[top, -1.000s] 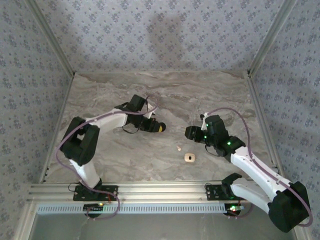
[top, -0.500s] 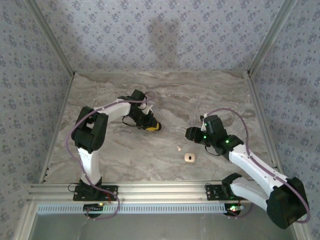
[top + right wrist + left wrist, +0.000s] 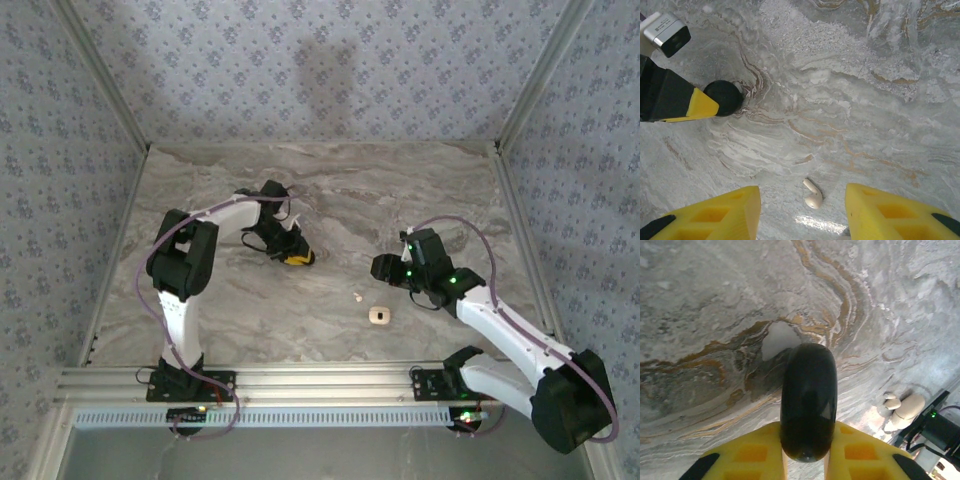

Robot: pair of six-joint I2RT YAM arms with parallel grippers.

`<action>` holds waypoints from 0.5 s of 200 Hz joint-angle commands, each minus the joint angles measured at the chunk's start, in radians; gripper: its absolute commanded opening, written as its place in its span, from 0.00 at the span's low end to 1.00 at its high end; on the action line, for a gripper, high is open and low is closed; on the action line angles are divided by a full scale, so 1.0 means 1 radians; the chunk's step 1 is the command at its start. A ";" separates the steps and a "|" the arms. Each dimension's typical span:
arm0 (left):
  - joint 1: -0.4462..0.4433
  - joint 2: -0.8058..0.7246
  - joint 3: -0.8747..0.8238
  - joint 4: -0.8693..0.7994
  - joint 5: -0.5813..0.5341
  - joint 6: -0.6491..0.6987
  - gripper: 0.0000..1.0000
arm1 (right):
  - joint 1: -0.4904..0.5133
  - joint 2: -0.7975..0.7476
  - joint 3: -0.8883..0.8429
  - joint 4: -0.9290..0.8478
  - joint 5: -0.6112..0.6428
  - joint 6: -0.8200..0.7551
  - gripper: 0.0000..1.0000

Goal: Insert wireless bluetooth earbuds into charging case

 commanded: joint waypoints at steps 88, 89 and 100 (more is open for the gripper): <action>0.026 -0.109 -0.012 -0.115 -0.198 0.062 0.55 | 0.002 -0.030 0.061 -0.099 0.001 0.028 0.51; 0.026 -0.112 -0.012 -0.116 -0.200 0.062 0.56 | 0.002 -0.030 0.062 -0.100 0.002 0.028 0.51; 0.029 -0.132 -0.017 -0.121 -0.222 0.064 0.57 | 0.004 -0.029 0.068 -0.114 0.003 0.028 0.51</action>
